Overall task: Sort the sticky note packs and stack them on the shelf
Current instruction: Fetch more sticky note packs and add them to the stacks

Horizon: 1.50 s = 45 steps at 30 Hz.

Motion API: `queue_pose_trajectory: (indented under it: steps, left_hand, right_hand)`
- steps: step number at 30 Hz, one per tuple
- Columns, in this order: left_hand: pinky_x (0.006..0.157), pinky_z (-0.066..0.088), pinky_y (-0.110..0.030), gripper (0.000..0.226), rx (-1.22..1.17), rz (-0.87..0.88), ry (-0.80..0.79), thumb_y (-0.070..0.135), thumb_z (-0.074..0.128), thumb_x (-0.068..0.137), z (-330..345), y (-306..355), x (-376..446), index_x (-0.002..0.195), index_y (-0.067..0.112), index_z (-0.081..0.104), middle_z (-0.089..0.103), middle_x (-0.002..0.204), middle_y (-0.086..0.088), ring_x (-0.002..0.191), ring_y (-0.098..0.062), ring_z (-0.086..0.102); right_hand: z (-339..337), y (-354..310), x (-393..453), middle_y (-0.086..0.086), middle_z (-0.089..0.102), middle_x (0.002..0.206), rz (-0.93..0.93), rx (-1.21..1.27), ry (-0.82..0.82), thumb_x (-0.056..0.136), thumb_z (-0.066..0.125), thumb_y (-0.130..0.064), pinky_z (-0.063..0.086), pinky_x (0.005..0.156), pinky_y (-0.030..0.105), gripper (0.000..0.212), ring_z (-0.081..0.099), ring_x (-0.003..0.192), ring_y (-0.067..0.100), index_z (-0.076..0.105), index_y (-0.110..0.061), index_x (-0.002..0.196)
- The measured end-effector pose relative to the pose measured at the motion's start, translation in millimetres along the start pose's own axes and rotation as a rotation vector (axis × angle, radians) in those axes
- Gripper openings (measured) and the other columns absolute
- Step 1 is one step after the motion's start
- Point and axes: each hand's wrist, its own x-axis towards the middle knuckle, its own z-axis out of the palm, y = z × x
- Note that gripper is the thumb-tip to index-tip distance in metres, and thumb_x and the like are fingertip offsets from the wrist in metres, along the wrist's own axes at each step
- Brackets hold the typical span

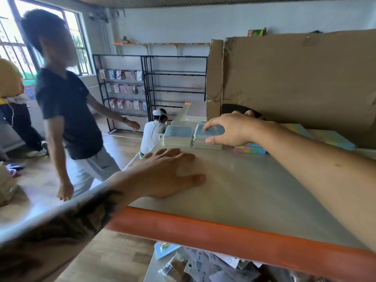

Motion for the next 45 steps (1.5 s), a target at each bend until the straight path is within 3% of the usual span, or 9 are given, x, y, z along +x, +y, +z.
queue_pose_trajectory:
  steps: [17, 22, 25, 30, 35, 38, 40, 42, 45]
  left_hand:
    - [0.112, 0.035, -0.038, 0.074, -0.018, 0.335, 0.022, 0.085, 0.036, 0.085, 6, 196, 24, 0.149, 0.048, 0.036, 0.042, 0.154, 0.014, 0.139, -0.015, 0.042]
    - [0.109, 0.036, -0.037, 0.073, -0.036, 0.423, -0.009, 0.083, 0.044, 0.085, 16, 264, 42, 0.148, 0.049, 0.036, 0.044, 0.154, 0.014, 0.137, -0.016, 0.044]
    - [0.11, 0.037, -0.036, 0.074, -0.019, 0.459, -0.006, 0.082, 0.047, 0.084, 19, 290, 49, 0.149, 0.046, 0.038, 0.045, 0.154, 0.015, 0.138, -0.015, 0.044]
    - [0.104, 0.041, -0.035, 0.069, -0.042, 0.446, 0.027, 0.078, 0.052, 0.085, 22, 310, 56, 0.146, 0.048, 0.04, 0.048, 0.151, 0.016, 0.134, -0.014, 0.047]
    - [0.092, 0.043, -0.027, 0.058, -0.246, 0.424, 0.09, 0.063, 0.073, 0.08, 22, 304, 56, 0.133, 0.048, 0.052, 0.057, 0.133, 0.019, 0.122, -0.008, 0.054]
    - [0.092, 0.053, -0.034, 0.026, -0.426, 0.396, 0.144, 0.061, 0.073, 0.078, 20, 291, 59, 0.098, 0.054, 0.059, 0.065, 0.114, 0.019, 0.111, -0.002, 0.062]
    - [0.091, 0.056, -0.038, 0.015, -0.571, 0.408, 0.189, 0.057, 0.073, 0.083, 21, 282, 61, 0.08, 0.045, 0.065, 0.071, 0.097, 0.016, 0.096, -0.002, 0.067]
    - [0.08, 0.048, -0.035, 0.022, -0.762, 0.421, 0.184, 0.043, 0.075, 0.088, 19, 272, 59, 0.074, 0.029, 0.067, 0.068, 0.078, 0.014, 0.076, -0.009, 0.059]
    - [0.072, 0.035, -0.038, 0.019, -0.881, 0.368, 0.158, 0.036, 0.075, 0.088, 10, 254, 48, 0.084, 0.018, 0.071, 0.066, 0.075, -0.007, 0.074, -0.017, 0.046]
  right_hand:
    - [-14, 145, -204, -0.013, 0.058, 0.132, 0.024, 0.082, 0.151, 0.098, 0.06, -0.048, 0.039, 0.109, 0.043, 0.029, 0.053, 0.125, 0.017, 0.061, -0.046, 0.127]
    - [-1, 202, -264, -0.017, 0.059, 0.133, 0.15, 0.12, 0.038, 0.087, 0.062, -0.067, 0.042, 0.108, 0.041, 0.044, 0.054, 0.124, 0.011, 0.061, -0.045, 0.125]
    - [5, 231, -287, -0.023, 0.065, 0.12, 0.199, 0.211, -0.034, 0.069, 0.066, -0.085, 0.05, 0.099, 0.037, 0.066, 0.062, 0.109, 0.006, 0.059, -0.048, 0.124]
    - [14, 254, -300, -0.028, 0.066, 0.106, 0.158, 0.387, -0.007, 0.076, 0.084, -0.057, 0.045, 0.082, 0.017, 0.051, 0.061, 0.095, -0.011, 0.065, -0.041, 0.12]
    - [9, 253, -293, -0.008, 0.075, 0.097, 0.081, 0.635, 0.079, 0.083, 0.076, -0.059, 0.05, 0.086, 0.039, 0.041, 0.068, 0.091, 0.012, 0.075, -0.026, 0.106]
    - [0, 244, -284, 0.012, 0.06, 0.083, 0.034, 0.842, 0.103, 0.081, 0.065, -0.069, 0.043, 0.074, 0.038, 0.069, 0.058, 0.08, 0.021, 0.071, -0.004, 0.102]
    - [-3, 233, -277, 0.025, 0.062, 0.086, 0.026, 0.976, 0.085, 0.088, 0.06, -0.062, 0.047, 0.073, 0.04, 0.061, 0.064, 0.08, 0.028, 0.072, -0.003, 0.102]
    - [-4, 222, -270, 0.022, 0.068, 0.087, 0.029, 1.093, 0.087, 0.089, 0.059, -0.057, 0.051, 0.074, 0.044, 0.053, 0.068, 0.08, 0.033, 0.074, -0.008, 0.098]
    - [-7, 204, -260, 0.009, 0.069, 0.087, -0.004, 1.09, 0.106, 0.087, 0.071, -0.05, 0.058, 0.077, 0.051, 0.037, 0.068, 0.078, 0.023, 0.073, -0.016, 0.1]
